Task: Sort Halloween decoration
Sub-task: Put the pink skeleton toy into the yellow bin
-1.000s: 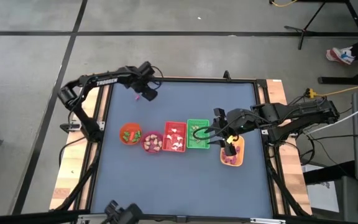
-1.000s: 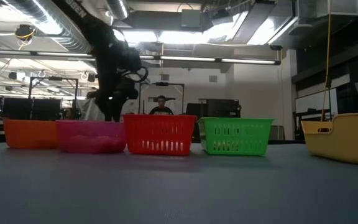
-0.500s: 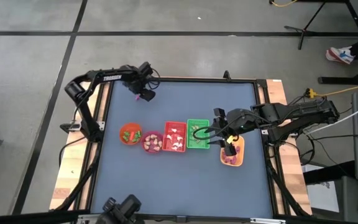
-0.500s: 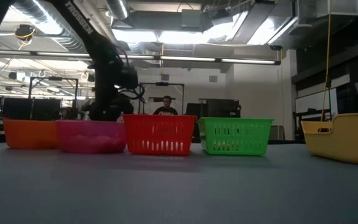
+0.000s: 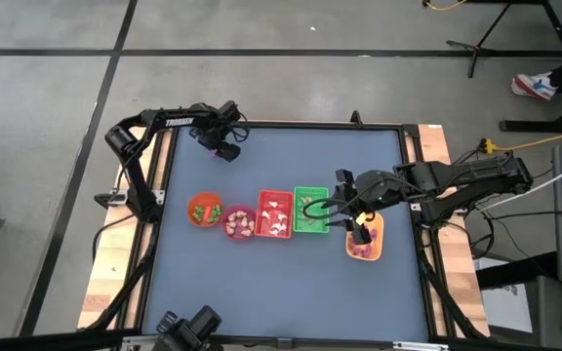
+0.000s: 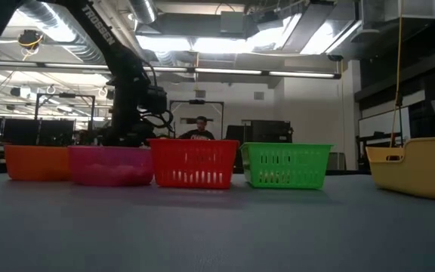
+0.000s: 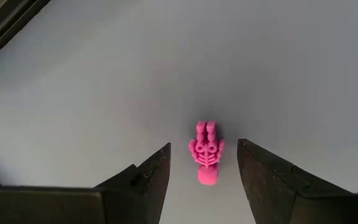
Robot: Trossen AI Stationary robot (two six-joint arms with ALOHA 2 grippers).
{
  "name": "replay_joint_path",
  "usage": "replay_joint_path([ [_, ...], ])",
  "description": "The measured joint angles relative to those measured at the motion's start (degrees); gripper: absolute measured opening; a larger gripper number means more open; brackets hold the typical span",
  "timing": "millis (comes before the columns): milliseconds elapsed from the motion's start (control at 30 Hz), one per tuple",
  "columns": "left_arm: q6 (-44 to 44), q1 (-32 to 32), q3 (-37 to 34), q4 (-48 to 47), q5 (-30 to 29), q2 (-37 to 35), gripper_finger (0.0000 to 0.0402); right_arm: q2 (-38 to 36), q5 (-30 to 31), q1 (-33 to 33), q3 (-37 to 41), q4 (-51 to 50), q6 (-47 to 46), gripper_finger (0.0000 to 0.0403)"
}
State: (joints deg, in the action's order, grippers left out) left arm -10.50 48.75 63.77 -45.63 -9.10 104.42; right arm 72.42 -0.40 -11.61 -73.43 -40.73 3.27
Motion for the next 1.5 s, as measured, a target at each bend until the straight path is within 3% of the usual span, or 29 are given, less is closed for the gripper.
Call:
replay_joint_path([
  [667,0.11,0.98,0.22,0.02,1.23,2.82,0.0163,0.0,0.0,0.01,0.02,-0.08,0.0,0.0211],
  [1167,0.11,0.94,0.11,0.06,1.95,3.0,0.0079,0.0,0.0,0.0,0.02,-0.08,0.0,0.0211],
  [1500,0.13,0.92,0.09,0.02,1.67,3.02,0.0045,0.0,0.0,0.0,0.02,-0.07,0.0,0.0211],
])
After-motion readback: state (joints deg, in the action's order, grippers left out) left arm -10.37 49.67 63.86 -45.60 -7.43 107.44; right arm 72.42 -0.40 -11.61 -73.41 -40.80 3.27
